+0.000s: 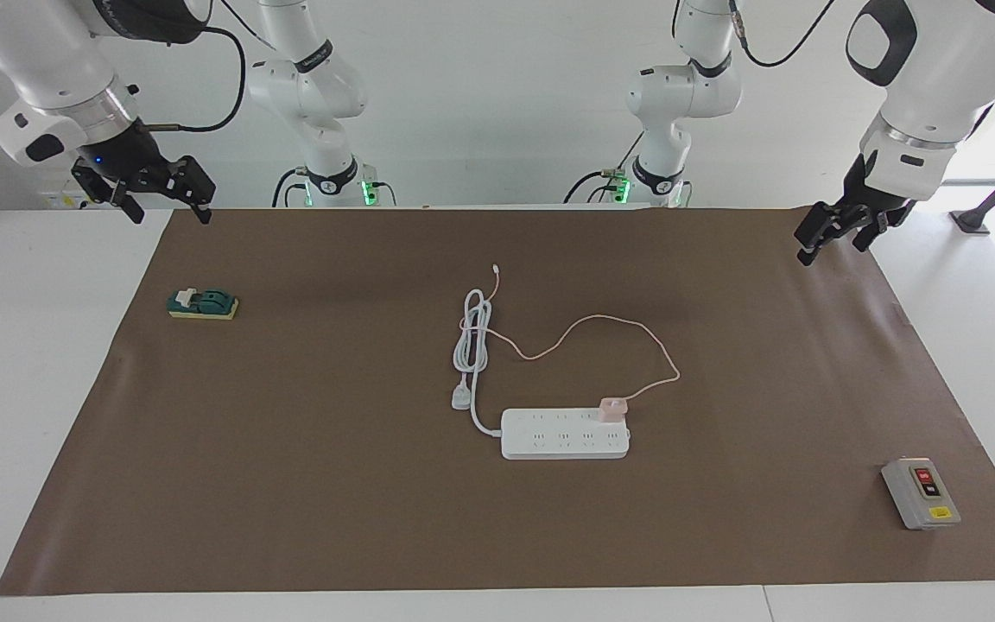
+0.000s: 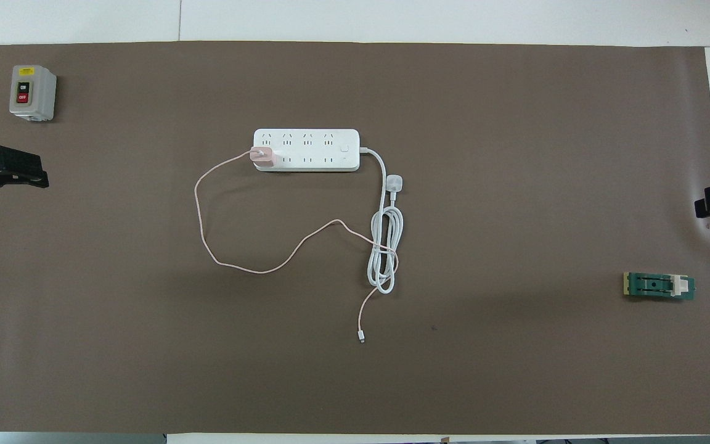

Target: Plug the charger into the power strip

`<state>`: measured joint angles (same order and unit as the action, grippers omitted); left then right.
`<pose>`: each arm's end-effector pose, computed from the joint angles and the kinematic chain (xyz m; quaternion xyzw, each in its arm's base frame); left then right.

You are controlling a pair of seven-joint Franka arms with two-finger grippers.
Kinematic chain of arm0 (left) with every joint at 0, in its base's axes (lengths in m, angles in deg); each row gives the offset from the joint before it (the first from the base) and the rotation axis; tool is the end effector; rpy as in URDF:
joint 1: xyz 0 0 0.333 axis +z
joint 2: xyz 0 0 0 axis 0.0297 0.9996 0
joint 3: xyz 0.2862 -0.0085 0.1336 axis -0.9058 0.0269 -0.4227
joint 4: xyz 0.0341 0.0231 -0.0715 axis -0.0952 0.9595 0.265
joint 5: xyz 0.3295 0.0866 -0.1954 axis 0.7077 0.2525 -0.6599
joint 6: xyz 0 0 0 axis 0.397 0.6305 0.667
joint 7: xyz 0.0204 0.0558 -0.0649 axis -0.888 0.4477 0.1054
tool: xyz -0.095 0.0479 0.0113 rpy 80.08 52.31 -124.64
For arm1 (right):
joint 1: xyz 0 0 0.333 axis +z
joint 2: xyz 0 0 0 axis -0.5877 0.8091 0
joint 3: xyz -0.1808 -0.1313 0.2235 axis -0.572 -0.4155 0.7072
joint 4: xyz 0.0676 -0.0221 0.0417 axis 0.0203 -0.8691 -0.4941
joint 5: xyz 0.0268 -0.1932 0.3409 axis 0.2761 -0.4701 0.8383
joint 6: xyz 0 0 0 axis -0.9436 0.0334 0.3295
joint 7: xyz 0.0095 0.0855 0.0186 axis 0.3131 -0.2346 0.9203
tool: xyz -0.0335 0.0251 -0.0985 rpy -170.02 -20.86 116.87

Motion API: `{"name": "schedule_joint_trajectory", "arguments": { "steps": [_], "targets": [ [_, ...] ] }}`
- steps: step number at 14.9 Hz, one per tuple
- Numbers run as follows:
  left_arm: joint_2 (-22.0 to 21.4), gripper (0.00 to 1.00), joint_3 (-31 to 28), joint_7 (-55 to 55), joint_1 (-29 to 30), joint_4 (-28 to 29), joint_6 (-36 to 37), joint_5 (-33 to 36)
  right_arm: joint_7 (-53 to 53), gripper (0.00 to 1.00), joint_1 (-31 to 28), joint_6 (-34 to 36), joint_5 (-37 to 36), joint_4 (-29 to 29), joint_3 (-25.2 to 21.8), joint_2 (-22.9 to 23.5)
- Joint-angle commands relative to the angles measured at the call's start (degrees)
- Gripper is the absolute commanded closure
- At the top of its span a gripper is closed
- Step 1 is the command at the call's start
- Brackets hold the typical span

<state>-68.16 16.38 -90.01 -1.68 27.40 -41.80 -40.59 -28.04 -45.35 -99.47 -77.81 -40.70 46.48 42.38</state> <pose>0.5453 -0.0239 0.6096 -0.9974 -0.0675 -0.0237 0.0087 0.5266 -0.0662 0.6286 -0.9992 0.0203 0.0351 0.0030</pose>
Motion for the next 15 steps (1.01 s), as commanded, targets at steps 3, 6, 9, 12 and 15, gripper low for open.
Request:
{"name": "schedule_joint_trajectory", "arguments": {
  "steps": [3,6,9,12,15],
  "targets": [
    [-2.0,0.0,1.7,9.2,0.2,2.5,1.0,-0.6,-0.6,0.0,-1.3,-0.4,0.9,-1.4,0.5,-1.3],
    [-1.4,0.0,1.7,9.5,0.3,1.2,3.0,-0.6,-0.6,0.0,-1.3,-0.4,0.8,-1.4,0.5,-1.3],
    [-1.4,0.0,1.6,9.3,0.4,0.1,5.6,-1.4,-0.6,0.0,-1.3,-0.4,0.9,-1.4,0.5,-1.3],
    [-1.6,0.0,1.6,9.1,0.4,0.0,7.0,-2.4,-0.6,0.0,-1.3,-0.4,0.9,-1.4,0.5,-1.3],
    [-1.6,0.0,1.6,8.7,0.5,-0.6,7.1,-3.8,-0.6,0.0,-1.3,-0.4,0.8,-1.4,0.5,-1.3]
  ]
}}
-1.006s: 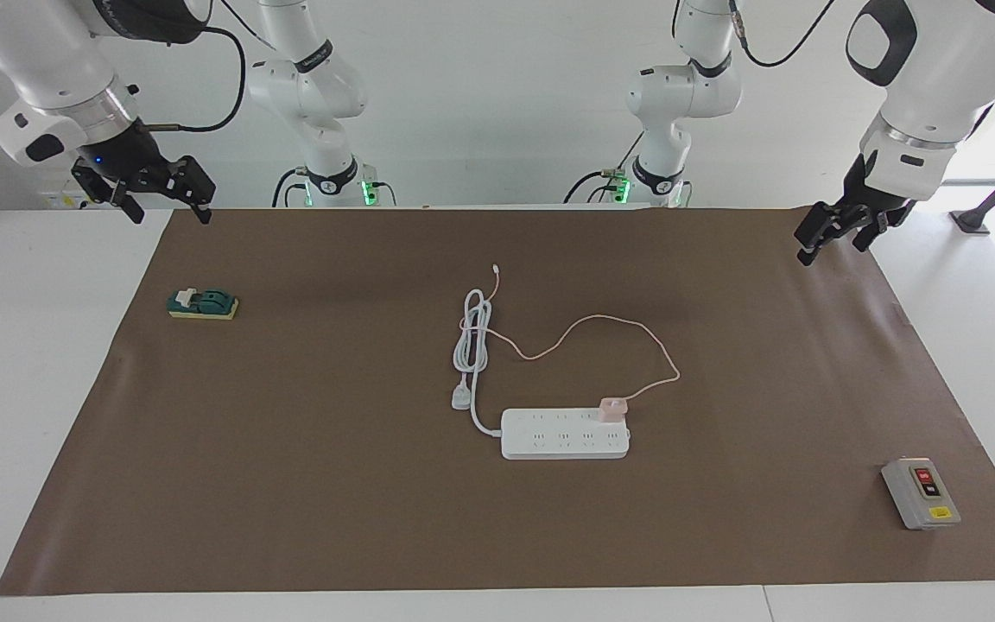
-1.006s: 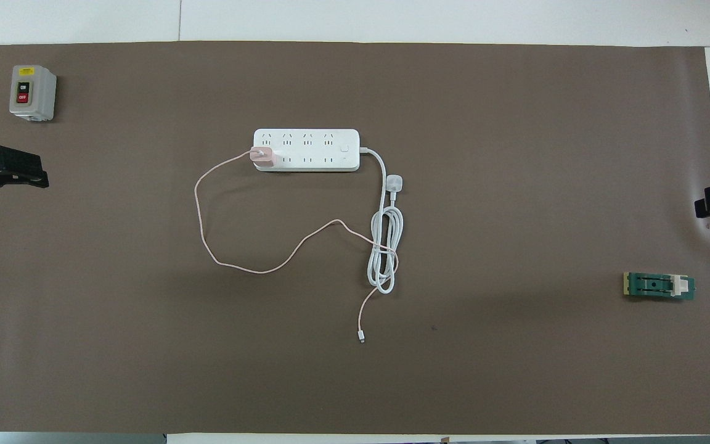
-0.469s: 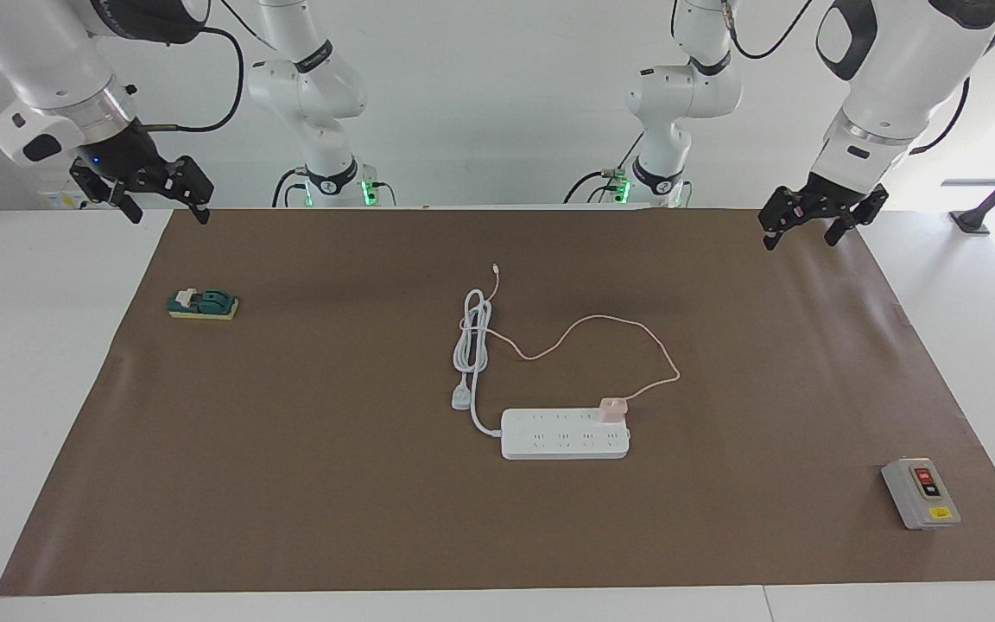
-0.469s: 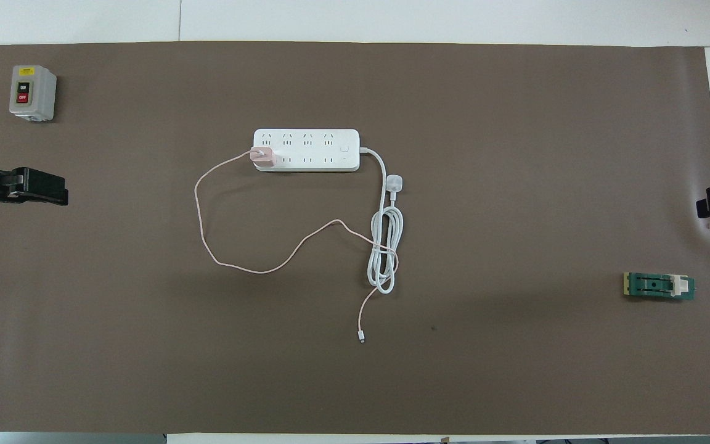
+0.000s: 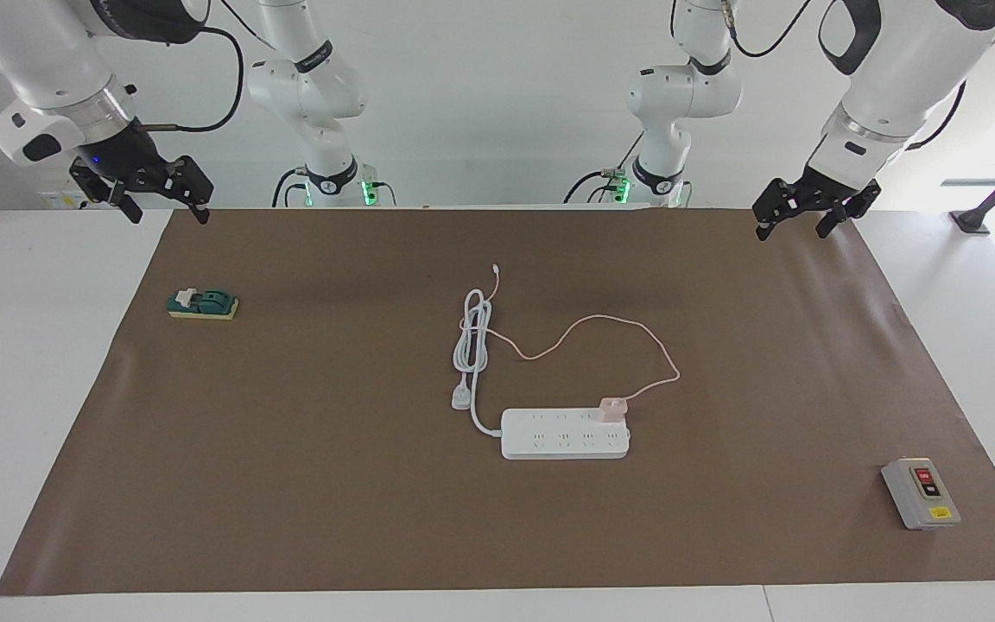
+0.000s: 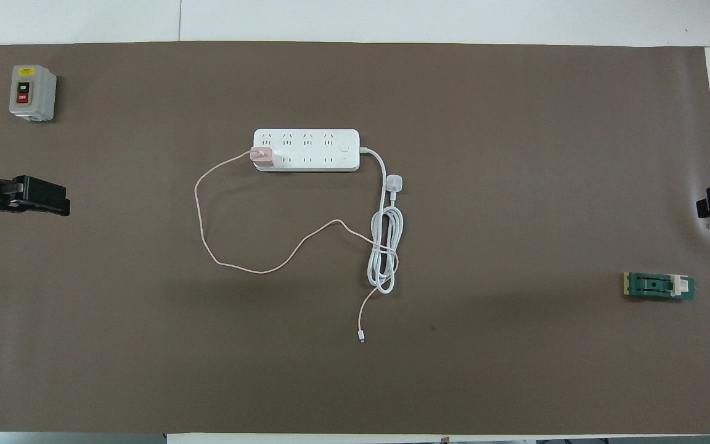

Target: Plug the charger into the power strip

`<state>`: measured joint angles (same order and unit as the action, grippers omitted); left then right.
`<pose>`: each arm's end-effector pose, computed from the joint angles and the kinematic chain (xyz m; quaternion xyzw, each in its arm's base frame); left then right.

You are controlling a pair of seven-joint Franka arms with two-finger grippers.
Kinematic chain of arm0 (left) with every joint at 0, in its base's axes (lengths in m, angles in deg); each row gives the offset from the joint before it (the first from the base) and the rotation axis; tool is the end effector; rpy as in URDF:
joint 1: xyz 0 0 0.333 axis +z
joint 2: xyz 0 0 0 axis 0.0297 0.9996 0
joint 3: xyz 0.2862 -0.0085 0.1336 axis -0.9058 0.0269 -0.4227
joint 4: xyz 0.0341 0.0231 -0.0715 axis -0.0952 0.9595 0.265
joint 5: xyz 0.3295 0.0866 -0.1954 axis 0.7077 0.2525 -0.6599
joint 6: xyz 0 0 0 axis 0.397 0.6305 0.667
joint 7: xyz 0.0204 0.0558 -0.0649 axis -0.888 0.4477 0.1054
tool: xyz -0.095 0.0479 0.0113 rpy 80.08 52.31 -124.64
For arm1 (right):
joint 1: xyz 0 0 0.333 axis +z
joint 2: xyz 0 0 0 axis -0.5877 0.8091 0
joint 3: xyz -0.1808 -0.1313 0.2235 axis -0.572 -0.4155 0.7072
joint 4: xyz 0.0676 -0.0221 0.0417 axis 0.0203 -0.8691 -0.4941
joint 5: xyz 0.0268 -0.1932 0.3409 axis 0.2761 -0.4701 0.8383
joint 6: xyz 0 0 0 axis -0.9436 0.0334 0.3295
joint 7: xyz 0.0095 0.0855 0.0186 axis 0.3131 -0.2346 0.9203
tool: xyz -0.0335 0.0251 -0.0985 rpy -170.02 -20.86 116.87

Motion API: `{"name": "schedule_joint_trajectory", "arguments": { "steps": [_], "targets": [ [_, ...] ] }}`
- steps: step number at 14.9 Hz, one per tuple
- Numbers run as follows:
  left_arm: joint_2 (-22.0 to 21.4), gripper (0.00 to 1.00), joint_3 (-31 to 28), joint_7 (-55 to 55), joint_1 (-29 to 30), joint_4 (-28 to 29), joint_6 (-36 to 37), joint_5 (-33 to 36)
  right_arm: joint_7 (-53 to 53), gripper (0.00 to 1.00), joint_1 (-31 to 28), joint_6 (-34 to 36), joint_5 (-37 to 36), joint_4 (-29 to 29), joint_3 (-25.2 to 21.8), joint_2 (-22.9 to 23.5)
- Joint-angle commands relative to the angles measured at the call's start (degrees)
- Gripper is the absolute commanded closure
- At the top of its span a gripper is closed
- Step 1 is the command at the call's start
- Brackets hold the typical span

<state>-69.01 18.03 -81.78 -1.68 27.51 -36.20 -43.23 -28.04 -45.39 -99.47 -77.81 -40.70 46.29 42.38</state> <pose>0.5294 -0.0436 0.6080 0.9996 -0.0173 -0.0205 0.0094 0.5263 -0.0683 0.6286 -0.9991 0.0223 0.0351 0.0031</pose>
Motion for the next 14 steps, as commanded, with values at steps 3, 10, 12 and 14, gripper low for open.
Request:
{"name": "schedule_joint_trajectory", "arguments": {
  "steps": [3,10,12,14],
  "targets": [
    [-0.7,0.0,-0.1,0.5,0.8,-1.3,2.8,-1.6,-0.6,0.0,-1.2,-0.4,0.9,-1.4,0.7,-1.3],
    [-0.7,0.0,-0.2,0.4,0.5,-1.3,4.8,-1.2,-0.6,0.0,-1.1,-0.4,0.8,-1.4,0.8,-1.3],
    [-0.7,0.0,-0.2,0.3,0.5,-1.3,4.8,-1.0,-0.6,0.0,-1.1,-0.4,0.8,-1.4,0.7,-1.3],
    [-0.7,0.0,-0.3,0.2,0.5,-1.4,4.8,-0.9,-0.5,0.0,-1.1,-0.4,0.8,-1.4,0.7,-1.3]
  ]
}}
